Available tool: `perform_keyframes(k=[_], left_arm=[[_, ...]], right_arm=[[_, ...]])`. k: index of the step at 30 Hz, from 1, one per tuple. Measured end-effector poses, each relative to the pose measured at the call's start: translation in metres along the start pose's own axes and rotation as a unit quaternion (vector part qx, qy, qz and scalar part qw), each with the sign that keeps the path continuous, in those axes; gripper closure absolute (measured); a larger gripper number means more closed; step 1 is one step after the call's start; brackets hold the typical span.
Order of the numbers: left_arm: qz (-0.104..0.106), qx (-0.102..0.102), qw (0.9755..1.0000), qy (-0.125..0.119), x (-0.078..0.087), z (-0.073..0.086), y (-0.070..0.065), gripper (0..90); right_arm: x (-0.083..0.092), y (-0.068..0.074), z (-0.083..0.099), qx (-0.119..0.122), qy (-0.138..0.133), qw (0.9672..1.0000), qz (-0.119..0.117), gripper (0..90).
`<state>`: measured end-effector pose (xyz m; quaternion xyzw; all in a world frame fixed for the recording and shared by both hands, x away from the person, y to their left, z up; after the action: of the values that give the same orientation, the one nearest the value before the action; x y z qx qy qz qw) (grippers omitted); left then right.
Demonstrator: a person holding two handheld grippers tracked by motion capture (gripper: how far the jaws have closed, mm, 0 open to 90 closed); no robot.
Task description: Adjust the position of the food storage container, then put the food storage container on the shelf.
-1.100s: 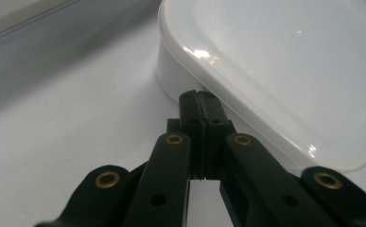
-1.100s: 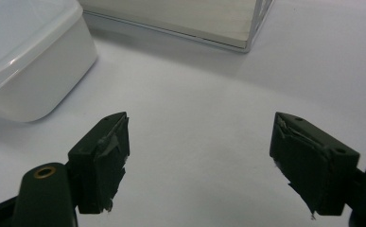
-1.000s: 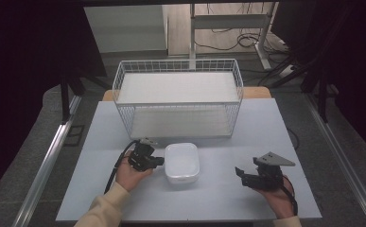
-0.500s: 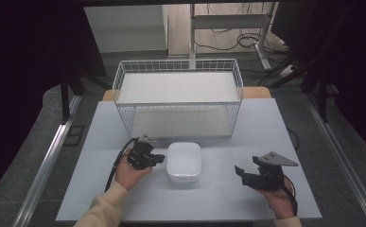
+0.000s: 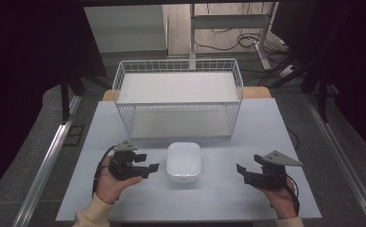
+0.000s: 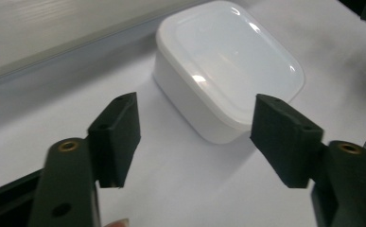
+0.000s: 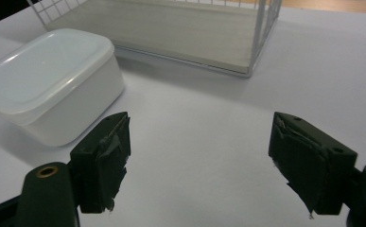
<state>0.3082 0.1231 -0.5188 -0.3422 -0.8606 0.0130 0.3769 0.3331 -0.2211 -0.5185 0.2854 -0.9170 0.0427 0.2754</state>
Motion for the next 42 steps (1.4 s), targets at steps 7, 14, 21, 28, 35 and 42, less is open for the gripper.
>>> perform_keyframes(k=[7, 14, 21, 28, 35, 42], left_arm=[[-0.009, 0.03, 0.9994, -0.012, 0.007, 0.004, 0.017, 29.3], [-0.01, 0.036, 0.9991, -0.019, 0.01, 0.003, 0.019, 29.2], [-0.017, 0.034, 0.9992, -0.014, 0.007, 0.005, 0.019, 29.2], [-0.009, 0.035, 0.9992, -0.019, 0.01, -0.001, 0.014, 29.6], [0.004, 0.05, 0.9985, -0.021, 0.008, -0.015, 0.011, 29.9], [0.021, 0.076, 0.9968, -0.012, -0.005, -0.024, 0.014, 31.6]], right_arm=[[-0.001, 0.007, -0.002, 0.009, -0.004, 0.9999, -0.012, 23.4], [-0.003, 0.009, -0.002, 0.006, -0.002, 0.9998, -0.018, 23.5], [-0.004, 0.013, -0.003, 0.001, 0.001, 0.9996, -0.03, 24.7], [-0.004, 0.019, -0.011, -0.017, 0.004, 0.999, -0.042, 27.5], [-0.013, 0.03, -0.028, -0.039, 0.019, 0.9971, -0.063, 28.9], [-0.032, 0.05, -0.043, -0.057, 0.023, 0.9938, -0.093, 30.9]])
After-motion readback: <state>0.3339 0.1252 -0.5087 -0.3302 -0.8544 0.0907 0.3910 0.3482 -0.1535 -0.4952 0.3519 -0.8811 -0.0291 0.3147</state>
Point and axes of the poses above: each handheld gripper's, and its own axes: x roughly backward along the jaws, z roughly out of its underside, y roughly to its left, the point moved 9 cm from there along -x, roughly forward along the jaws, and after that the axes turned 1 degree about -z, right-handed, at the moved point
